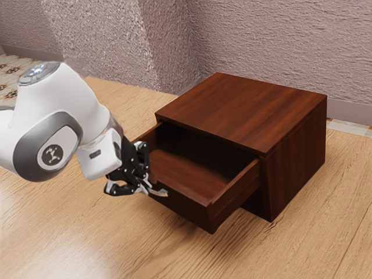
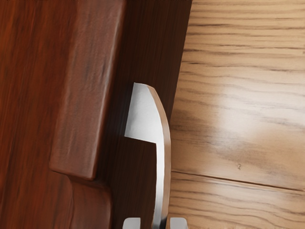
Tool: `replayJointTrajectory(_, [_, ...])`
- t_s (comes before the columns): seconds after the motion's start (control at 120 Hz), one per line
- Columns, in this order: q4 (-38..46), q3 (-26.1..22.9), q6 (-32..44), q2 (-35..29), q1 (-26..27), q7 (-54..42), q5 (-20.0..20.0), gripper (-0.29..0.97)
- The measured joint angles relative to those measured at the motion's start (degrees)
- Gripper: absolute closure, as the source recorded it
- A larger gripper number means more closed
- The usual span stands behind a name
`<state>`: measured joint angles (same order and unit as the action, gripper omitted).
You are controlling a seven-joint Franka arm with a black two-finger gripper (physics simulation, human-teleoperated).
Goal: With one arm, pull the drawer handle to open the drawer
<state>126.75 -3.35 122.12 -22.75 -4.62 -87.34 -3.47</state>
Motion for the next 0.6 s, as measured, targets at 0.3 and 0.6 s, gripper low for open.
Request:
replayJointTrajectory(0.3, [2.15, -0.18, 0.04, -4.02, 0.12, 0.02, -0.51, 0.72])
replayJointTrajectory(0.6, [-11.74, -3.44, -7.93, -8.43, 0.64, 0.41, -2.93, 0.21])
